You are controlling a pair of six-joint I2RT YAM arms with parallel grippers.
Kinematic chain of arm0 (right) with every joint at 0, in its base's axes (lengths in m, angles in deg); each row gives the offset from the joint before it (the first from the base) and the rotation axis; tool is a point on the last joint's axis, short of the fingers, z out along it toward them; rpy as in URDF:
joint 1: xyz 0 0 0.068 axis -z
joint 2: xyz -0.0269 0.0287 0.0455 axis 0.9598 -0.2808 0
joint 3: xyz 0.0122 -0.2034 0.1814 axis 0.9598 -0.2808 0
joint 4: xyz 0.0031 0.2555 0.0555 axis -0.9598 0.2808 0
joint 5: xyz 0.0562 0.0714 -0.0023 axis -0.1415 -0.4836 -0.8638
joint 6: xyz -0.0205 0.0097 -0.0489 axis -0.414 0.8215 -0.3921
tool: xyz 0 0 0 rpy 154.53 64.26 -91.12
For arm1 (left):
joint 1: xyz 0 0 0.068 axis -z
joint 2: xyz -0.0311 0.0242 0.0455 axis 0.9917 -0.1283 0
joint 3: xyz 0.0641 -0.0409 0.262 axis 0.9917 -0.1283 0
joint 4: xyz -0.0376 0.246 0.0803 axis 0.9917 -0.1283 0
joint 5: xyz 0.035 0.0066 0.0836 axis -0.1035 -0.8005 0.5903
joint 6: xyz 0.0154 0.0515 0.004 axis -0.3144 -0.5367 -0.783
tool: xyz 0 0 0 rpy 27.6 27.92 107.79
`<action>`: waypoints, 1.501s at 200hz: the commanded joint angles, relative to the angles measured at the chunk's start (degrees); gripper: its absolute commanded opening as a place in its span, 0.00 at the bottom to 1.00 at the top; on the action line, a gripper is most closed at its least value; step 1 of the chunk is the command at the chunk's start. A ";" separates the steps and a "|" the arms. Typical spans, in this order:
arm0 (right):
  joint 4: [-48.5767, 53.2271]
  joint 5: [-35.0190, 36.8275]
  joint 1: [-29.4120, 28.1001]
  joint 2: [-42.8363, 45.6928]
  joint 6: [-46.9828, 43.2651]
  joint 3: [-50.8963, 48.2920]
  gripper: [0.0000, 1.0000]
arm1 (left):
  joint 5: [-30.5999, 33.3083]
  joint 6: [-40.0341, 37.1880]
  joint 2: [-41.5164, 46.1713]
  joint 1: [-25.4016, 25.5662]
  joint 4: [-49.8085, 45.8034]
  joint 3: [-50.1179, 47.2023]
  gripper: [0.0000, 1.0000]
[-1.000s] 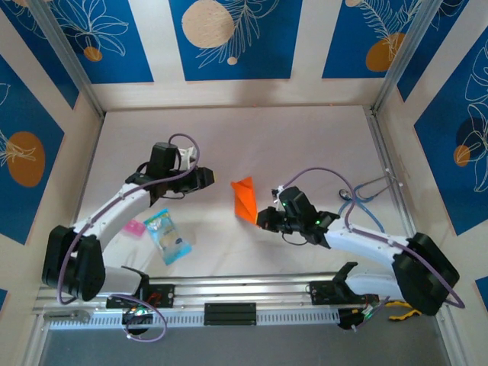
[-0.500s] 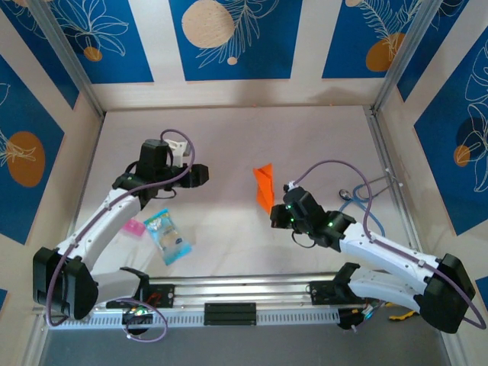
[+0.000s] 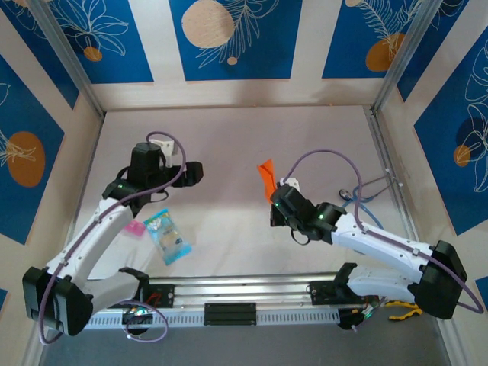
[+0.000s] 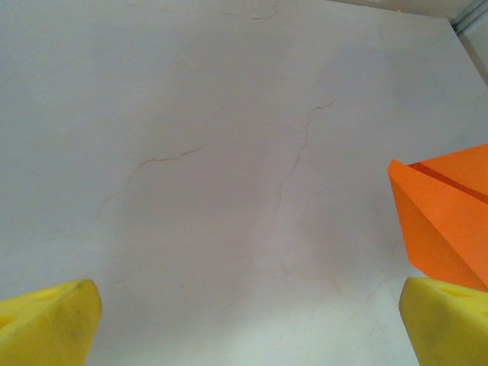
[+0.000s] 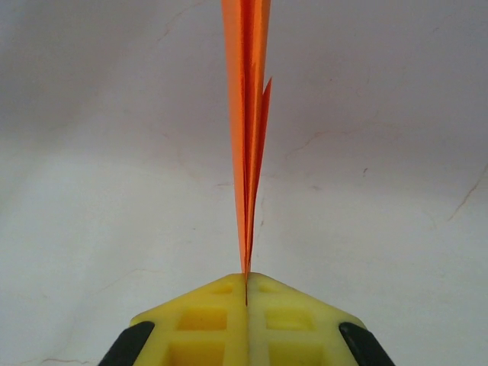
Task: Fold a paper plane with a square sheet of paper (pick it up from the middle)
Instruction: Turn over the paper at the center of the table.
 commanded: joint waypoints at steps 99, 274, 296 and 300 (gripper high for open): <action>18.88 15.06 -1.73 -8.02 -1.03 11.20 0.03 | 0.70 7.66 1.64 -2.57 3.58 -5.34 1.00; 22.82 11.06 -13.18 -41.58 -9.88 27.13 0.07 | 4.74 7.28 2.43 -3.16 -0.40 -5.32 1.00; 19.73 5.26 -12.64 -40.96 -9.51 26.93 0.09 | 4.49 7.20 2.22 -3.18 -0.36 -5.10 1.00; 19.02 4.36 -12.46 -40.74 -9.37 26.76 0.10 | 4.34 7.20 2.15 -3.18 -0.35 -4.99 1.00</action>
